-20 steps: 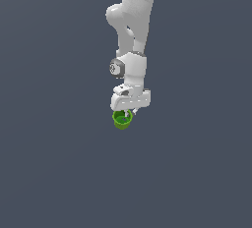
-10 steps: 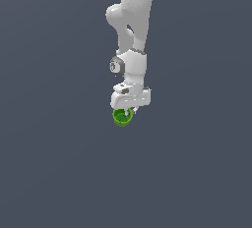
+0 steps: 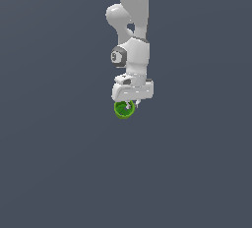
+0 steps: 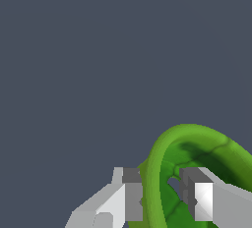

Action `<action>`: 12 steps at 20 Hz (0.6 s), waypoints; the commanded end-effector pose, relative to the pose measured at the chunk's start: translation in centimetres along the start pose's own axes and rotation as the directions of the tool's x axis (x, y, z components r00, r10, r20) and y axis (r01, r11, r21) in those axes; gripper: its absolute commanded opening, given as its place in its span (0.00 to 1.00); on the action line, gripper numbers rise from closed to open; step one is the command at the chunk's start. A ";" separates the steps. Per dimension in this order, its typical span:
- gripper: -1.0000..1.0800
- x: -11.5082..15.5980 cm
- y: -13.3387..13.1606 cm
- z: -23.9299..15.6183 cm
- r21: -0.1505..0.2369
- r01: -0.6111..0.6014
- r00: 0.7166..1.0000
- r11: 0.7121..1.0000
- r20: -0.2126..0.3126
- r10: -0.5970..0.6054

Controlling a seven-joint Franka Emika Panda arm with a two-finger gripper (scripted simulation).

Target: Pick up the object and move it to a goal position.

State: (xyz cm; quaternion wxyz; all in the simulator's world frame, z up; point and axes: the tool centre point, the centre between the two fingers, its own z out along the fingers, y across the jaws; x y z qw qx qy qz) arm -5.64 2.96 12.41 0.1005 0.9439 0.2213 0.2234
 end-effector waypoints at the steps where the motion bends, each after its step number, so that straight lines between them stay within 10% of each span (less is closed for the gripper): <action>1: 0.00 0.5 0.1 -1.7 0.000 -0.001 1.000 1.000 -0.002 0.001; 12: 0.00 2.8 0.6 -9.6 0.002 -0.001 1.000 1.000 -0.001 0.001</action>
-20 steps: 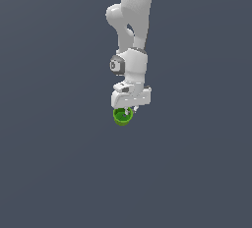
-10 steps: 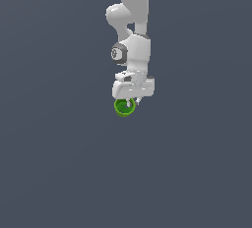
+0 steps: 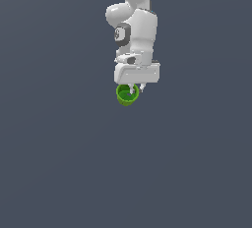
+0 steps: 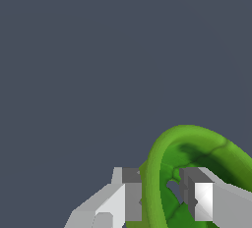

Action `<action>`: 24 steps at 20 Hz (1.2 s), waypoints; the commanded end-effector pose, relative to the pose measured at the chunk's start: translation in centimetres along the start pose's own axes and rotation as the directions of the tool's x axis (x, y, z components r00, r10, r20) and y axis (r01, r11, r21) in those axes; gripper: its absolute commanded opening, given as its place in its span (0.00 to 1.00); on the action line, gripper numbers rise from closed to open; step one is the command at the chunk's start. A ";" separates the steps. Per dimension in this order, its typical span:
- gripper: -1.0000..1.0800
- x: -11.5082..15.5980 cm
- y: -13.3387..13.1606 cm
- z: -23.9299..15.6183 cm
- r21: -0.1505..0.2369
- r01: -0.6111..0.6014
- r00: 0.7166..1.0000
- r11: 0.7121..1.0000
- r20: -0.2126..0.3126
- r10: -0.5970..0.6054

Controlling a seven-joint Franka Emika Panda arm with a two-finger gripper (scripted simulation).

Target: Pick up the object and move it to a goal position.

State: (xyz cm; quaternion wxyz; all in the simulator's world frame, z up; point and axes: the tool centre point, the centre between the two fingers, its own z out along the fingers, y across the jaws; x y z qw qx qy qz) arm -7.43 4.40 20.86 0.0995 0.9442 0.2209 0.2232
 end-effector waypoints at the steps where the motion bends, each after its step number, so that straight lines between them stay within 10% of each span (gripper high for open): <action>1: 0.00 0.6 0.1 -1.9 0.000 0.000 1.000 1.000 -0.001 0.000; 24: 0.00 6.2 1.2 -20.3 -0.001 0.001 1.000 1.000 0.000 -0.001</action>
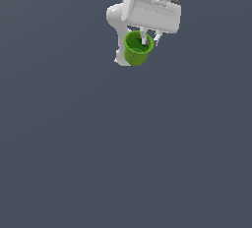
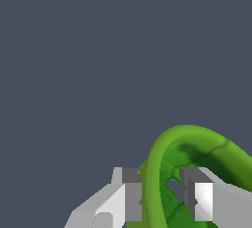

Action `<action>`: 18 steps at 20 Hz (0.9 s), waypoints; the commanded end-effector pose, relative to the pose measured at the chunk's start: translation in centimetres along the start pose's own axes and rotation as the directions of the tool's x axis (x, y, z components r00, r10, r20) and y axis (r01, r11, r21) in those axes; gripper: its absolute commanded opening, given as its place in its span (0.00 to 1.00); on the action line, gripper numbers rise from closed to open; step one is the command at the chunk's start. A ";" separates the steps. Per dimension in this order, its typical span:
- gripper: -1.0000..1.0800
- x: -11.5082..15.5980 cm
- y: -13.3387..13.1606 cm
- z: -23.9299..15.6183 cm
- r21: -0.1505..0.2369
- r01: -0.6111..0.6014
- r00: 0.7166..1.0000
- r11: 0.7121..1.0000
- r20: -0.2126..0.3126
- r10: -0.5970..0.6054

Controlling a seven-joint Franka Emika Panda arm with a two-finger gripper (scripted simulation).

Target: Pick up the object and move it to a goal position.

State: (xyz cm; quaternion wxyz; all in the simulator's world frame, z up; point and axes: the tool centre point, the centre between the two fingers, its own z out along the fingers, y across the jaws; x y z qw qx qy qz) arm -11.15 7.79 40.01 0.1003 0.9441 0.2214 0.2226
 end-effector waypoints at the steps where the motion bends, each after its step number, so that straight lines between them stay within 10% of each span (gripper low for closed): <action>1: 0.00 0.7 0.1 -2.1 0.000 0.000 1.000 1.000 -0.001 0.000; 18: 0.00 3.2 0.5 -8.4 -0.003 0.001 1.000 1.000 -0.001 -0.001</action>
